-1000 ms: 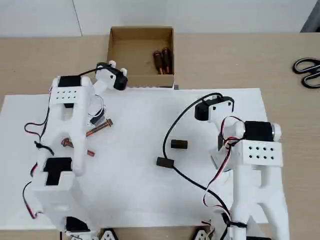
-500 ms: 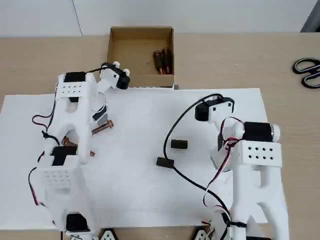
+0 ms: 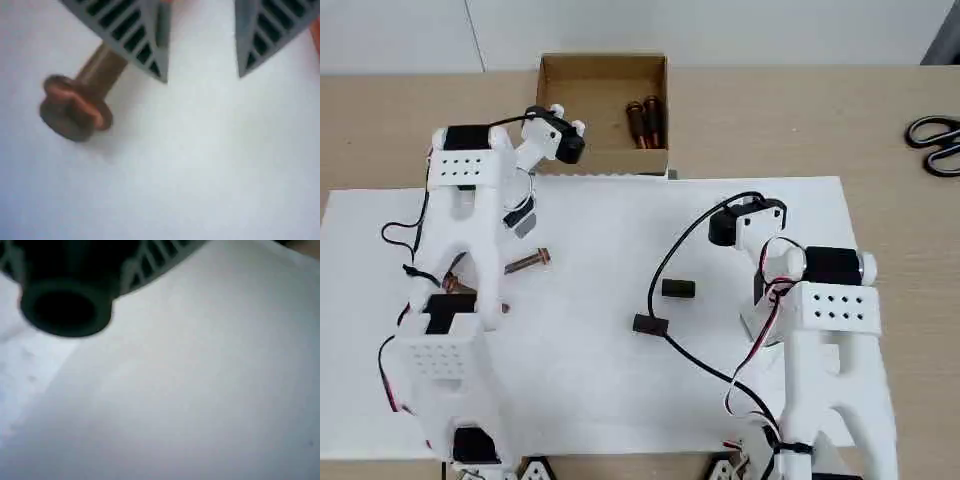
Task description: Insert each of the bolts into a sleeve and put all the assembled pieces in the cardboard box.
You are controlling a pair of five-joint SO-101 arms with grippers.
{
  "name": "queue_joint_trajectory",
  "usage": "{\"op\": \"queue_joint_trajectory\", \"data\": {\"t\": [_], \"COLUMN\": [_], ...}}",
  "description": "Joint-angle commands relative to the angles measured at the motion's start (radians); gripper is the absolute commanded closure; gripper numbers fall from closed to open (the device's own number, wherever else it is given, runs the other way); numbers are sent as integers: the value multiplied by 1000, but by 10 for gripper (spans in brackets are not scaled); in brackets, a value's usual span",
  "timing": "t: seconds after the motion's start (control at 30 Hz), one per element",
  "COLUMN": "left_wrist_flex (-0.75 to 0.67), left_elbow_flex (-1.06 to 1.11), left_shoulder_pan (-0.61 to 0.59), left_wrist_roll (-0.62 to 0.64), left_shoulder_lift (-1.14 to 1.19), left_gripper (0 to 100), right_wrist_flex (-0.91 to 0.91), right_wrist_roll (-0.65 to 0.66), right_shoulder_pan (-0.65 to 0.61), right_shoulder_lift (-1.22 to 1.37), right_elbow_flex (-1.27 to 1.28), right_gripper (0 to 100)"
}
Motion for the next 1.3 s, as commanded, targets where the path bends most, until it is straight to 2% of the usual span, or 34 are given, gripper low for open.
{"op": "queue_joint_trajectory", "data": {"t": [0.0, 0.47, 1.0, 1.27], "left_wrist_flex": [83, 84, 71, 32], "left_elbow_flex": [-42, 81, 102, 99], "left_shoulder_pan": [18, 26, 77, 63], "left_wrist_roll": [-25, -129, -152, -167], "left_shoulder_lift": [-68, -75, -63, 54], "left_gripper": [943, 942, 941, 941], "right_wrist_flex": [-8, -7, -8, -8], "right_wrist_roll": [-9, -9, -11, -11], "right_shoulder_pan": [12, 12, 10, 12], "right_shoulder_lift": [-28, -28, -22, -22], "right_elbow_flex": [-6, -6, -6, -6], "right_gripper": [995, 995, 995, 995]}}
